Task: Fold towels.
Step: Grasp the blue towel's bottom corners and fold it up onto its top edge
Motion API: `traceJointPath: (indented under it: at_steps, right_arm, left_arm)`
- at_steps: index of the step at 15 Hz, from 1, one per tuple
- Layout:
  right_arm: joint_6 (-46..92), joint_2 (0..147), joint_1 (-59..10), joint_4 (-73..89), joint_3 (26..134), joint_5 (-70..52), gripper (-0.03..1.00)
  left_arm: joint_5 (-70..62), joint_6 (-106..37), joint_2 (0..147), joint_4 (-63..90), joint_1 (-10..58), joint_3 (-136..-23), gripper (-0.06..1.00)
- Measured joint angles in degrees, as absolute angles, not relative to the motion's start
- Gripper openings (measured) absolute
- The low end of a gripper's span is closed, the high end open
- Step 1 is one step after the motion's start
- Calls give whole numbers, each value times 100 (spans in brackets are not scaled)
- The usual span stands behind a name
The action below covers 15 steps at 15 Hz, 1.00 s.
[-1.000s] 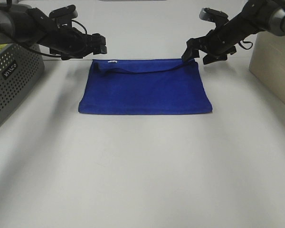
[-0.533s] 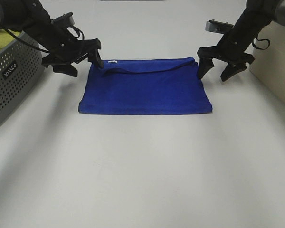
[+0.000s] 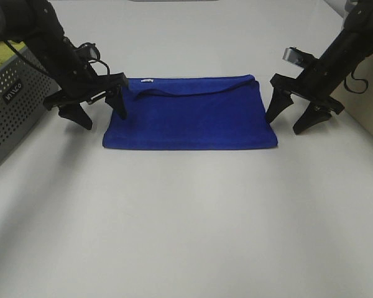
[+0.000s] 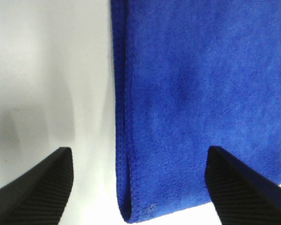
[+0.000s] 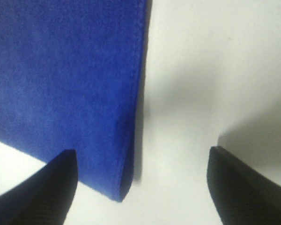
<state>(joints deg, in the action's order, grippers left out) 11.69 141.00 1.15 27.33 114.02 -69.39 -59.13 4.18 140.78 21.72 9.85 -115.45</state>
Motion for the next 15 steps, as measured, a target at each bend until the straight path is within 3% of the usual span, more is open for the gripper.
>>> traceJointPath:
  at_steps: [7,10,13,15]
  right_arm:
    - [1450,13929,63,3375,10588,-6944,74]
    - [1450,13917,-258,3386,10531,-6841,66]
    - [1409,13917,-281,3329,10531,-6532,38]
    - [1381,13917,-235,3209,10531,-6429,7]
  left_arm:
    - [-5947,367,14358,2647,1226,-11591,72]
    - [-5890,286,14387,2762,1404,-11591,64]
    - [-5856,292,14439,2773,1450,-11591,37]
    - [-5879,292,14456,2624,1450,-11591,8]
